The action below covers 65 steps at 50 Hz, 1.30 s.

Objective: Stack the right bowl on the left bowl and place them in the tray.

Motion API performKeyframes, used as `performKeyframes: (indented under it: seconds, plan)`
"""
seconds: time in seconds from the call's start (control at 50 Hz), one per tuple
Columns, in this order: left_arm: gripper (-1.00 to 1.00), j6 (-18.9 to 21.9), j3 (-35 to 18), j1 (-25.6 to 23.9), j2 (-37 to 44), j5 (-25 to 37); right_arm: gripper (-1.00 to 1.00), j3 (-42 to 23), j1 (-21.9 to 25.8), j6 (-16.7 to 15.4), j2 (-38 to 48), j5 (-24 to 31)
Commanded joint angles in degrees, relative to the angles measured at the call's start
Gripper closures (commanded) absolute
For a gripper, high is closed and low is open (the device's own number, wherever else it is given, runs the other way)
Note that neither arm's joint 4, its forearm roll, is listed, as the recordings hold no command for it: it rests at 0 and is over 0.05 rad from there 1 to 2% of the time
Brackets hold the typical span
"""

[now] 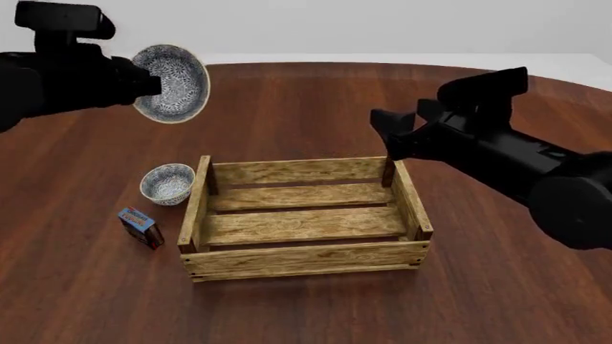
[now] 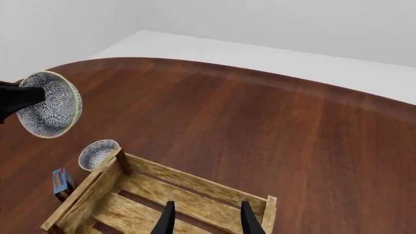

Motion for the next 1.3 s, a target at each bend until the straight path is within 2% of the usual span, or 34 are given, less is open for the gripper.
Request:
performKeyframes:
  seconds: [0.02,0.12,0.14,0.16,0.2,0.22,0.32,0.4,1.0,1.3]
  plan:
    - [1.0,-1.2,-2.0,3.7,3.0,3.1,-1.0,0.2,0.2,0.0,-0.6,0.3]
    - [1.0,-1.3,-2.4,5.5,5.0,2.8,-1.0,0.2,0.3,0.0,-0.4,0.1]
    - [1.0,-0.1,-2.9,6.3,5.8,3.4,-1.0,0.2,0.3,0.0,-0.4,0.2]
    - [1.0,-1.5,-2.5,5.3,5.3,3.0,-1.0,0.2,0.3,0.0,-0.4,0.2]
    - [1.0,-0.9,-2.7,5.6,5.3,2.9,-1.0,0.2,0.2,0.0,-0.3,0.2]
    - [1.0,0.7,-2.5,6.4,4.6,2.2,-1.0,0.2,0.2,0.1,-0.3,0.2]
    - [1.0,-1.4,-2.8,6.8,6.4,1.9,-1.0,0.2,0.4,0.0,-0.2,0.1]
    - [1.0,-1.3,-2.8,8.0,7.4,1.3,-1.0,0.2,0.2,0.0,-0.2,0.1]
    - [1.0,-1.3,-2.8,8.0,7.4,1.3,-1.0,0.2,0.2,0.0,-0.2,0.1]
    - [1.0,-3.3,-1.7,9.3,10.7,0.5,-1.0,0.1,0.2,0.0,-0.1,0.1]
